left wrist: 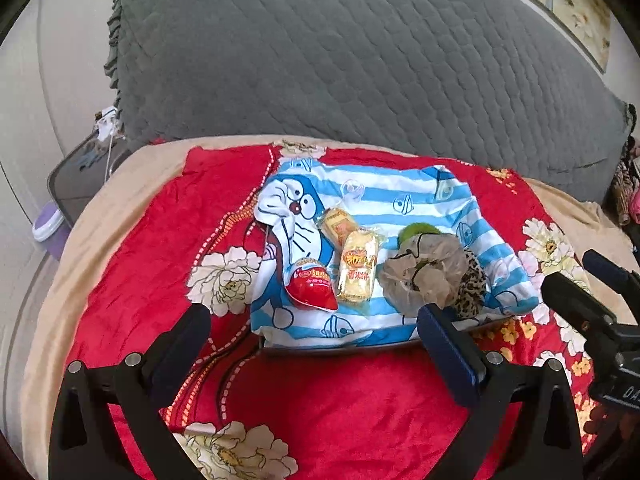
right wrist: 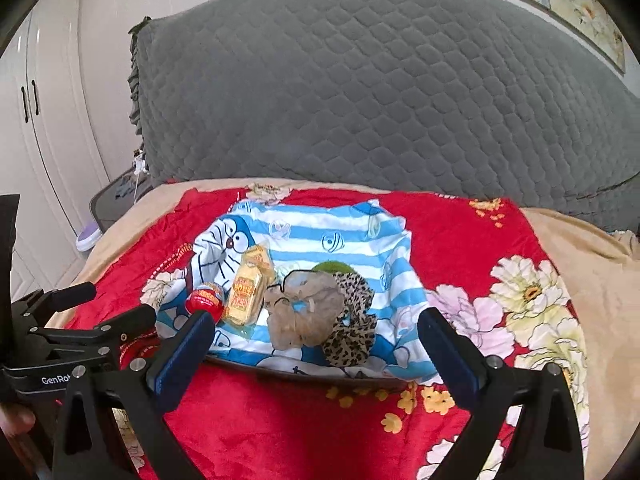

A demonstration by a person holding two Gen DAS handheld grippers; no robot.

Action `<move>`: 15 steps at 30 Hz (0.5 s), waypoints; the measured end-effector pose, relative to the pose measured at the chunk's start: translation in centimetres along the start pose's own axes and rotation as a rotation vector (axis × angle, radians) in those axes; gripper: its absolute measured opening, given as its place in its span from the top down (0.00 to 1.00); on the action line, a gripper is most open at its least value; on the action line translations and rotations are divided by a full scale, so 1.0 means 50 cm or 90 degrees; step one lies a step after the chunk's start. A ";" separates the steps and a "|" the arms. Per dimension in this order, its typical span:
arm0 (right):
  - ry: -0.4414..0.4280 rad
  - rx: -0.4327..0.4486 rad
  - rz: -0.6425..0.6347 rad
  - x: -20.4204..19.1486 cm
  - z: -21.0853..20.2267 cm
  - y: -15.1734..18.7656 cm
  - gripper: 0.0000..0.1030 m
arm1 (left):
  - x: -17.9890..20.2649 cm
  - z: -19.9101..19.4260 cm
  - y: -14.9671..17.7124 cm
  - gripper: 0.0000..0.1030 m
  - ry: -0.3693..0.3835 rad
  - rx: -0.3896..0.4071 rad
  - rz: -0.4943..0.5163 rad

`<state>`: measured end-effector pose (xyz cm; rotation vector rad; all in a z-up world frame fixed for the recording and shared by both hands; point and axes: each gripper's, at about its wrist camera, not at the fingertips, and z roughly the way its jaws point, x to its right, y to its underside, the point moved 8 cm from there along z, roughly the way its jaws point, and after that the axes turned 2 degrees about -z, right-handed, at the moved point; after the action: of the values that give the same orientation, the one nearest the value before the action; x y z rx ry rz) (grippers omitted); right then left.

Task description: Organize objects

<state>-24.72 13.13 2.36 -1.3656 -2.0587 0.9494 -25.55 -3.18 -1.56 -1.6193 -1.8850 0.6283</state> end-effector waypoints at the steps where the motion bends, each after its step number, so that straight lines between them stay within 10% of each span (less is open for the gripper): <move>1: -0.001 0.004 0.000 0.000 -0.008 -0.004 0.01 | 0.001 -0.008 -0.001 0.01 0.004 0.000 0.000; 15: 0.005 0.049 -0.011 -0.012 -0.118 -0.051 0.01 | 0.018 -0.120 -0.027 0.01 0.003 0.025 -0.006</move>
<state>-21.76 13.57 8.07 -1.3073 -2.0030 1.0037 -22.53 -2.58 3.82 -1.5853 -1.8640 0.6537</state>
